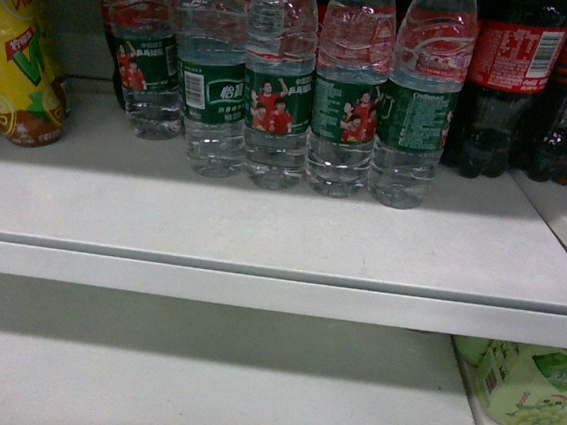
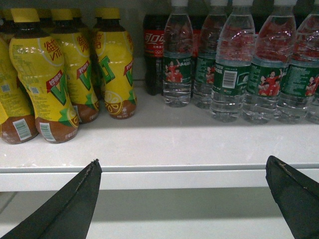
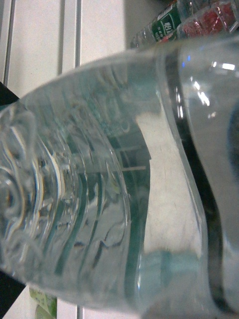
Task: Move water from second to third shelf
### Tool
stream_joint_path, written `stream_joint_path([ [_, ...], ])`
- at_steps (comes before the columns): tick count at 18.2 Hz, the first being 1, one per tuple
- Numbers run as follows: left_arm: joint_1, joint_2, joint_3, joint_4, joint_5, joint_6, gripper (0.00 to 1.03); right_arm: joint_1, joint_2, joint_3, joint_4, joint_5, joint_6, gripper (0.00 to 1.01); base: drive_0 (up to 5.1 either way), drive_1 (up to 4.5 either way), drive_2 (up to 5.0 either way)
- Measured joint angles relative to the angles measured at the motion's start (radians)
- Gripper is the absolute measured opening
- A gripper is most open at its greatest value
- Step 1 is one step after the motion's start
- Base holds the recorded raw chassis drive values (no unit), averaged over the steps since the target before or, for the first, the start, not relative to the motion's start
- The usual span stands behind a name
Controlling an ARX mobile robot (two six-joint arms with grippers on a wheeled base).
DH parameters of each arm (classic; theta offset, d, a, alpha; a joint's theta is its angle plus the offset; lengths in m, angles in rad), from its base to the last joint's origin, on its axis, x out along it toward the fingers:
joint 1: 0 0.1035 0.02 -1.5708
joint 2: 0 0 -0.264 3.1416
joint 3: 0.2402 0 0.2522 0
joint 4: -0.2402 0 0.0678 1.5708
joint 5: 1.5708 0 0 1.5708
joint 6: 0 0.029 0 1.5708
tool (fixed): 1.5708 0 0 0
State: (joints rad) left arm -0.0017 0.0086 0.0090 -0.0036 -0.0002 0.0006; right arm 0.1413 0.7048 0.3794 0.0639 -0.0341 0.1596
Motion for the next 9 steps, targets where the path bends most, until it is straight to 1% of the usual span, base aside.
stream_joint_path([
  [9, 0.0, 0.0, 0.0, 0.0, 0.0, 0.0, 0.98, 0.0, 0.0, 0.0, -0.001, 0.0, 0.0, 0.4, 0.0, 0.0, 0.0],
])
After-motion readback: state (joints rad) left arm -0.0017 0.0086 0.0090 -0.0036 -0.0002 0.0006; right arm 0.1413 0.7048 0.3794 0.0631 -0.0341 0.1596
